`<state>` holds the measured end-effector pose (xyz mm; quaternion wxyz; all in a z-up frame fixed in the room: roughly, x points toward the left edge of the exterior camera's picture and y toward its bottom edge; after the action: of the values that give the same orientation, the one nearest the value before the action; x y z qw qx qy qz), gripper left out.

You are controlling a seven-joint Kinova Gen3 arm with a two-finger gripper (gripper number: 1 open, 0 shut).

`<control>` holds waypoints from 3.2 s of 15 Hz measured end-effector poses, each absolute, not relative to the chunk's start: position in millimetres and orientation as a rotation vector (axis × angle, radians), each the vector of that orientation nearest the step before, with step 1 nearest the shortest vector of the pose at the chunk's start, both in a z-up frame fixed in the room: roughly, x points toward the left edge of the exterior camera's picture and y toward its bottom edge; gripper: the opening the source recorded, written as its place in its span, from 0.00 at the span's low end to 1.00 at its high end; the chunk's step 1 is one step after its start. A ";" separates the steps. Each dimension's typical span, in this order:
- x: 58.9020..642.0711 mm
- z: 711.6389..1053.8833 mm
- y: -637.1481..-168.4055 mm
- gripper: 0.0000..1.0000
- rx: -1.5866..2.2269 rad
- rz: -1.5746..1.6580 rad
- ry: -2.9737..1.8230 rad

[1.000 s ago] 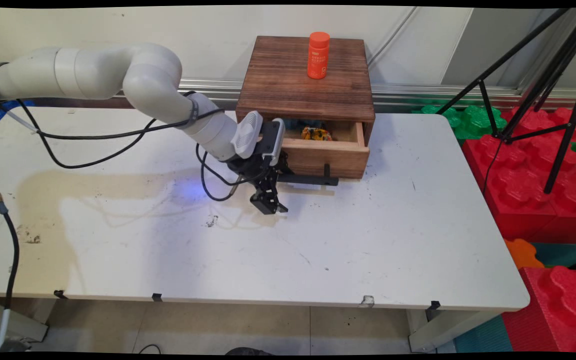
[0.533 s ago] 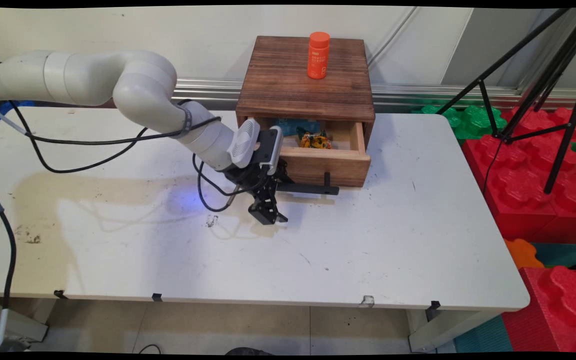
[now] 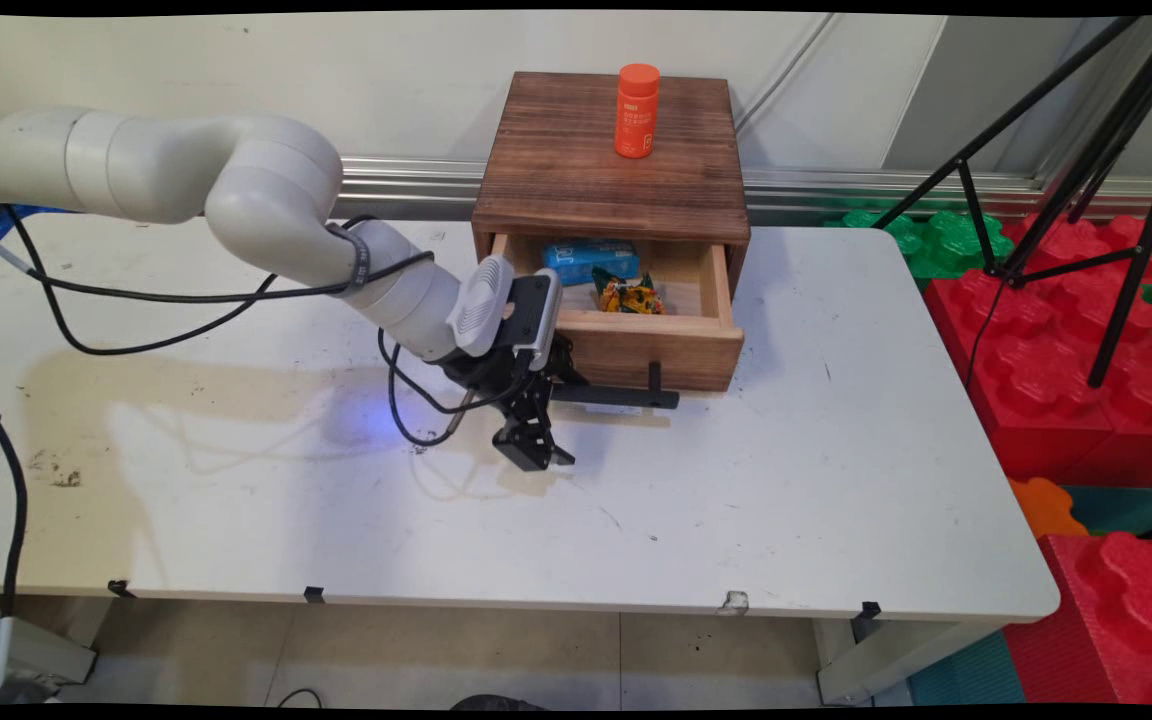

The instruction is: Open the drawer

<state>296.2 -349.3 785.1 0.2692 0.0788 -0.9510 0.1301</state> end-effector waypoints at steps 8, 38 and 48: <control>291.2 783.8 -331.7 1.00 0.214 0.328 -2.554; 272.7 784.5 -278.2 1.00 0.235 0.242 -2.510; 267.0 785.6 -265.4 1.00 0.220 0.222 -2.501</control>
<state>267.0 -265.4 785.6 0.3057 0.0832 -0.9448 0.0839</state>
